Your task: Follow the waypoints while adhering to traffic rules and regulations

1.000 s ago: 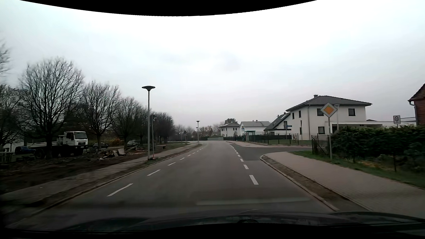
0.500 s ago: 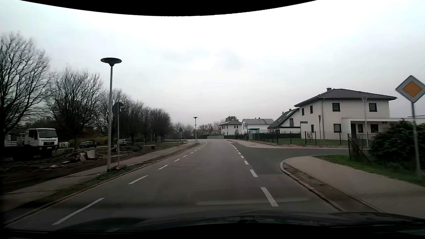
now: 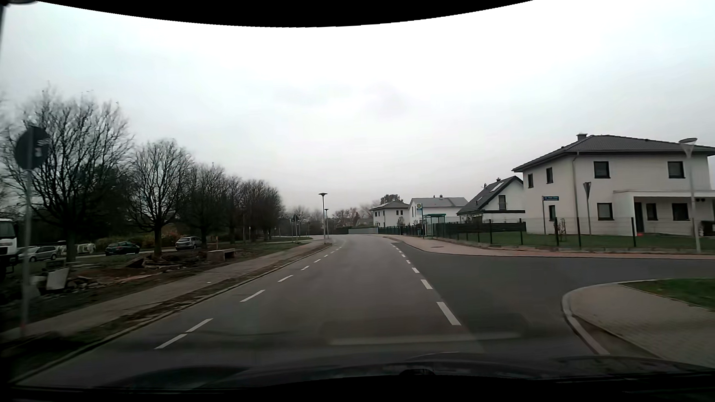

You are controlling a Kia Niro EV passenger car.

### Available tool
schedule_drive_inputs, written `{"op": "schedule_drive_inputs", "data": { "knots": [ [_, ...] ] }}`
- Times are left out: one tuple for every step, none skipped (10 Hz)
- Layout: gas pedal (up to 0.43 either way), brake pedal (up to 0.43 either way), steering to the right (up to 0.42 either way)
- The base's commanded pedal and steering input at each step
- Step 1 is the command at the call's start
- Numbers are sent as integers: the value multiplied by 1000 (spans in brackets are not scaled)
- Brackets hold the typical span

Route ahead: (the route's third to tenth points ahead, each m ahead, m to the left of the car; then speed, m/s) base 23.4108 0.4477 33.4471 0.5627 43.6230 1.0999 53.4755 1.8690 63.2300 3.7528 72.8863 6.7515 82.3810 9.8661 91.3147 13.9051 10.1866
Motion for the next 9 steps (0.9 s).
{"op": "schedule_drive_inputs", "data": {
  "knots": [
    [157,0,-1],
    [157,0,0],
    [157,0,1],
    [157,0,1],
    [157,0,1],
    [157,0,1],
    [157,0,1],
    [157,0,1],
    [157,0,0]
  ]
}}
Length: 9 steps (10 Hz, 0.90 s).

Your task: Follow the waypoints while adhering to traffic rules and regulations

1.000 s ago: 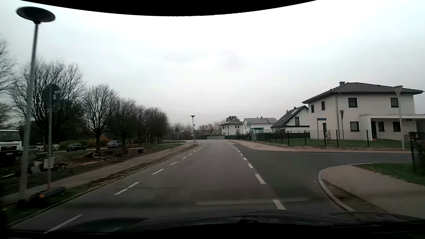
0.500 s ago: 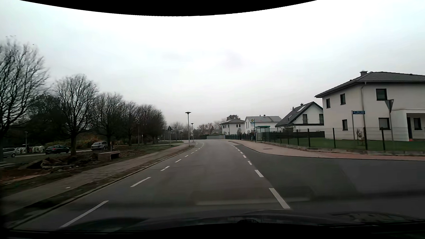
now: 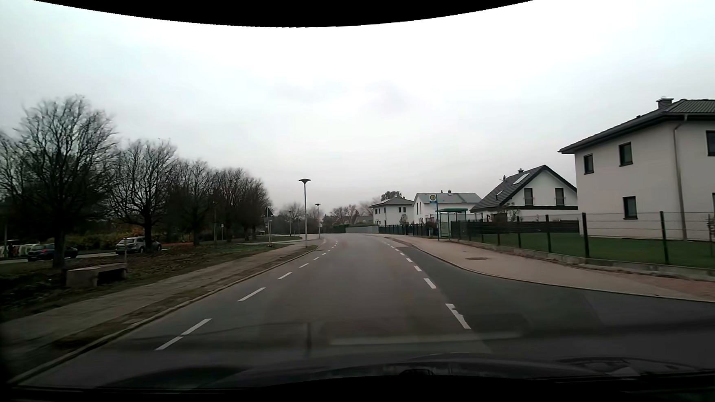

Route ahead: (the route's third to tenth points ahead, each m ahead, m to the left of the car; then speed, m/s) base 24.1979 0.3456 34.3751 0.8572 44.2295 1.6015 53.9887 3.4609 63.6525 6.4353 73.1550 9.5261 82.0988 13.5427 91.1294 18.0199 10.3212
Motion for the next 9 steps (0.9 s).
{"op": "schedule_drive_inputs", "data": {
  "knots": [
    [157,0,0],
    [169,0,0],
    [169,0,0],
    [169,0,-1],
    [177,0,-1],
    [177,0,-1],
    [177,0,-1],
    [169,0,-1],
    [169,0,-1]
  ]
}}
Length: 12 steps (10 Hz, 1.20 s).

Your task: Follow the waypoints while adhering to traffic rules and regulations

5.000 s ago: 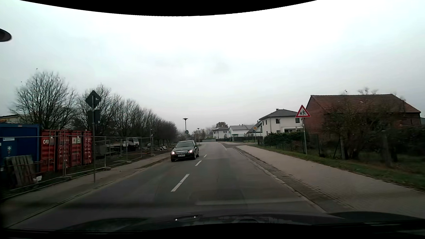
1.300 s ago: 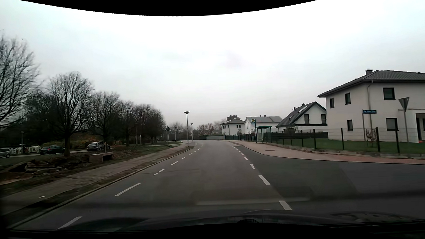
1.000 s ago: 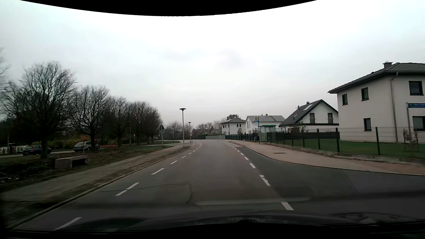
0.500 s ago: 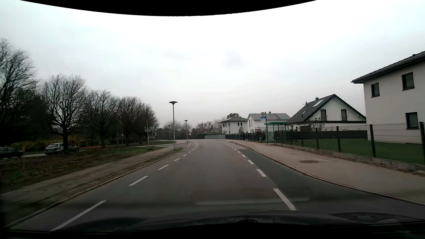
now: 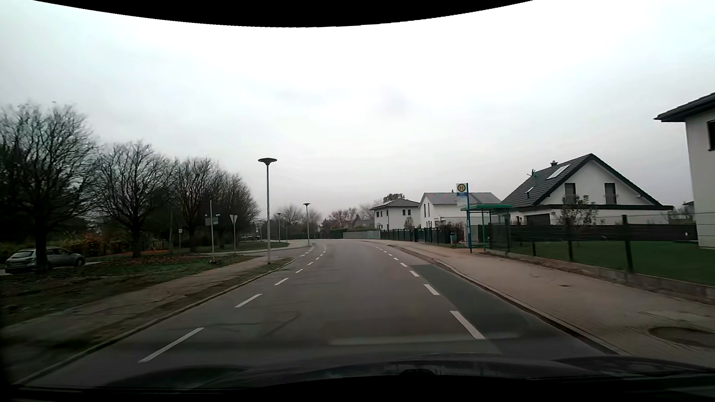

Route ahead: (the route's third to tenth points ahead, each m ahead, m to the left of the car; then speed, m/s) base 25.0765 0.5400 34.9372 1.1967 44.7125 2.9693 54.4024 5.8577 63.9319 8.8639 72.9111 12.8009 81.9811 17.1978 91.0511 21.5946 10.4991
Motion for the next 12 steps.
{"op": "schedule_drive_inputs", "data": {
  "knots": [
    [169,0,-1],
    [177,0,-2],
    [177,0,-3],
    [177,0,-4],
    [177,0,-6],
    [177,0,-7],
    [177,0,-8],
    [177,0,-8],
    [177,0,-10],
    [177,0,-11],
    [177,0,-13],
    [177,0,-14]
  ]
}}
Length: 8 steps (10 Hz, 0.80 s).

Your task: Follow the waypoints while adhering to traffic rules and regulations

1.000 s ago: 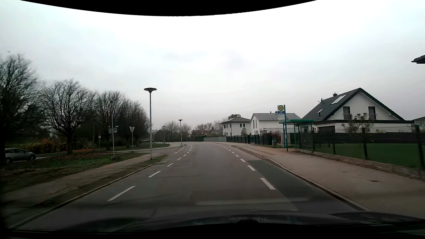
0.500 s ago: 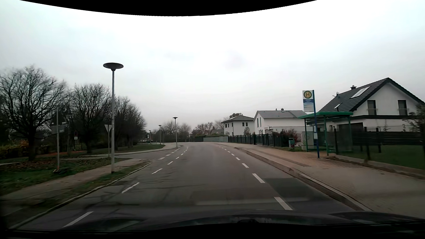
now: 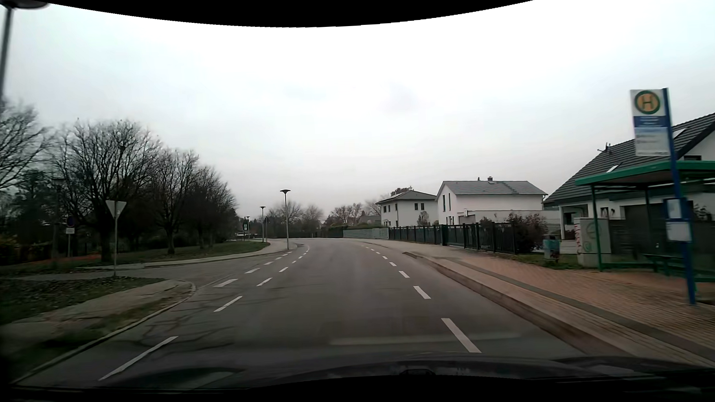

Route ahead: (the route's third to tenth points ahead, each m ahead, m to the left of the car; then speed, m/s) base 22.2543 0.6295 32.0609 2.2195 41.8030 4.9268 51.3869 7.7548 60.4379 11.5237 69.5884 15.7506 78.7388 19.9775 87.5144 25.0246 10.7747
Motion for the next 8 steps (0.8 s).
{"op": "schedule_drive_inputs", "data": {
  "knots": [
    [177,0,-15],
    [177,0,-18],
    [177,0,-21],
    [177,0,-22],
    [177,0,-22],
    [177,0,-22],
    [177,0,-22],
    [177,0,-23]
  ]
}}
